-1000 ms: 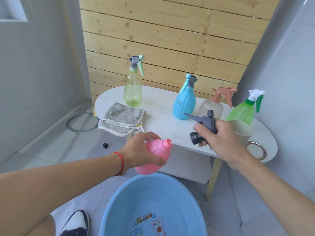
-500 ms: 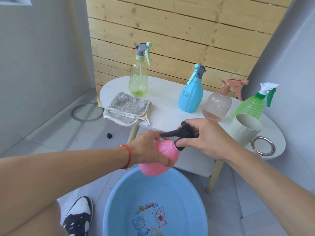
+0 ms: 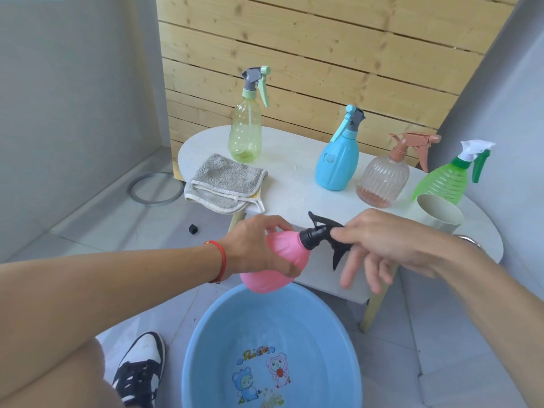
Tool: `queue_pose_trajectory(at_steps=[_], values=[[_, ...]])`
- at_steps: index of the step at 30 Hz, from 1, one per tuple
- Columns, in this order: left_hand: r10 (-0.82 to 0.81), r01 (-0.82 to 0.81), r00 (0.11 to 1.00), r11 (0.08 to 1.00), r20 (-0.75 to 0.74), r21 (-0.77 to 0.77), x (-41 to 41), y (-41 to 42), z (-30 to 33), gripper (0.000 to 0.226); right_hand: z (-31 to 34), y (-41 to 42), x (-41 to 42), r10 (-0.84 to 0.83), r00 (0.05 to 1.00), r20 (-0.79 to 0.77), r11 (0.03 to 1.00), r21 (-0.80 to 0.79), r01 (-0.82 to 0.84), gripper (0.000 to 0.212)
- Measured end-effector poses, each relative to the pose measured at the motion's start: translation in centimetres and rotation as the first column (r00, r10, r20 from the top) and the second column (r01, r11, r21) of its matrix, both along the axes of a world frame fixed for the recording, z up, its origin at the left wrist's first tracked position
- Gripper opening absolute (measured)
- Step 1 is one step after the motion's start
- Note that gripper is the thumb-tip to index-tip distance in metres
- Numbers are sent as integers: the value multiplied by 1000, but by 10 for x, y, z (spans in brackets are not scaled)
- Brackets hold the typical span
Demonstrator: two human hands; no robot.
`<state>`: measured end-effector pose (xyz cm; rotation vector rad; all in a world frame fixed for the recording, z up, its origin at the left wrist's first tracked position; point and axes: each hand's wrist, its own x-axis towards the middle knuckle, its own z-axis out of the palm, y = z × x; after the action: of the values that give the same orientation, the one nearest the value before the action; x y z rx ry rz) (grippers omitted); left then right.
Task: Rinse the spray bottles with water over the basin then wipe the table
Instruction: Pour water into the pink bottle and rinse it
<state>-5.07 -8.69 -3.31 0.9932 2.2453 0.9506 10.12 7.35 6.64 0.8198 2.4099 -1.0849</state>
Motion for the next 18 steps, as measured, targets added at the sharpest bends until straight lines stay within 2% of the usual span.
queue_pose_trajectory(at_steps=[2,4,5,7,8,10,14,16,18], values=[[-19,19,998,1000,-66,-11,0,-1,-1,73,2,-2,3,62,994,90,992,105,-71,52],[-32,33,996,999,-88,5,3,-2,2,75,0,-7,0,42,992,117,988,145,-58,69],[-41,42,994,999,-97,15,4,-2,1,76,-3,-10,-4,23,994,103,978,202,-43,69],[-62,68,987,997,-150,34,8,-1,1,80,-13,-14,-11,-27,1000,15,948,318,21,54],[-69,79,982,996,-177,48,10,1,0,80,-18,-16,-14,-70,996,-56,954,288,84,41],[-57,77,977,993,-205,90,14,3,-1,78,-23,-16,-17,-194,964,-183,970,111,216,22],[-13,62,953,986,-302,153,17,5,3,80,-22,-13,-16,-400,890,-219,903,-261,341,10],[-6,63,947,984,-320,169,17,4,5,80,-24,-11,-15,-443,871,-211,868,-342,359,11],[6,57,943,982,-334,179,16,4,3,79,-27,-8,-16,-463,863,-201,852,-370,371,22]])
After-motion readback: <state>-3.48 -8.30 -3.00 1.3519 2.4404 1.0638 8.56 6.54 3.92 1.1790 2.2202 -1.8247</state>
